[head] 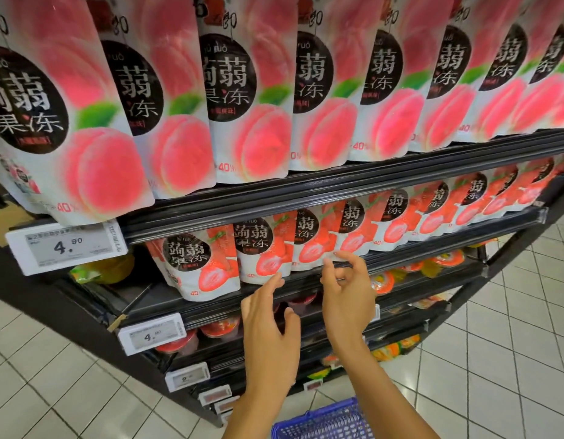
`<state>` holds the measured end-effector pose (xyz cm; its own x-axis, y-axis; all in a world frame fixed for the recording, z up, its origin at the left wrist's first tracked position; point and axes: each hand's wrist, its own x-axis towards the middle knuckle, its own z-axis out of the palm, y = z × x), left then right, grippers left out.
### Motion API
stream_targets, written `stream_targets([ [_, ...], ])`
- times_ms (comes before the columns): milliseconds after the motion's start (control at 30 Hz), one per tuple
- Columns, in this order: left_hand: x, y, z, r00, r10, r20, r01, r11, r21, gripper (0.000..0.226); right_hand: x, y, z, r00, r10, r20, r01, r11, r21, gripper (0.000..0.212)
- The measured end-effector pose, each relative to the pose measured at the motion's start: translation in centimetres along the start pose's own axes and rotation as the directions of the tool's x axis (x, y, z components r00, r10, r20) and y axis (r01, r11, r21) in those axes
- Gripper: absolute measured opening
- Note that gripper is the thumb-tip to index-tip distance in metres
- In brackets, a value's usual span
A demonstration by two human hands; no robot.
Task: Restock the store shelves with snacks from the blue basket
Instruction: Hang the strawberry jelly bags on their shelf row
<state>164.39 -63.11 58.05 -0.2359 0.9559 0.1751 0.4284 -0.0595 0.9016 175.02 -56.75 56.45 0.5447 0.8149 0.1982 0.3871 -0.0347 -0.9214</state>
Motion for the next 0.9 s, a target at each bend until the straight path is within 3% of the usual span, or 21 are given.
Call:
stream_targets([
  [100,0.4,0.8,0.8,0.999,0.012,0.033,-0.012,1.0,-0.007,0.054,1.4,0.4,-0.7,0.998,-0.001,0.064,0.002,1.0,-0.003,0.021],
  [233,0.7,1.4,1.6,0.999,0.009,0.038,-0.009,1.0,0.004,0.059,2.2,0.4,-0.9,0.993,-0.024,0.113,0.027,0.999,-0.027,0.002],
  [333,0.8,1.6,2.1,0.999,0.01,0.038,-0.01,1.0,-0.009,0.062,2.4,0.6,-1.2,0.992,-0.014,0.128,0.022,0.998,-0.061,0.005],
  [533,0.8,2.0,3.2,0.997,-0.022,0.077,0.022,1.0,-0.008,0.058,3.0,1.1,-2.3,0.994,-0.01,0.108,0.012,1.0,-0.02,0.01],
  [700,0.7,2.6,4.4,0.995,-0.004,0.102,0.006,1.0,-0.022,0.06,4.7,1.4,-4.0,0.999,0.018,-0.04,-0.016,0.998,0.067,0.019],
  [900,0.8,4.5,6.2,0.988,0.035,0.153,-0.03,0.999,-0.03,0.061,7.0,1.7,-4.7,0.995,0.044,0.092,-0.051,0.997,0.066,0.021],
])
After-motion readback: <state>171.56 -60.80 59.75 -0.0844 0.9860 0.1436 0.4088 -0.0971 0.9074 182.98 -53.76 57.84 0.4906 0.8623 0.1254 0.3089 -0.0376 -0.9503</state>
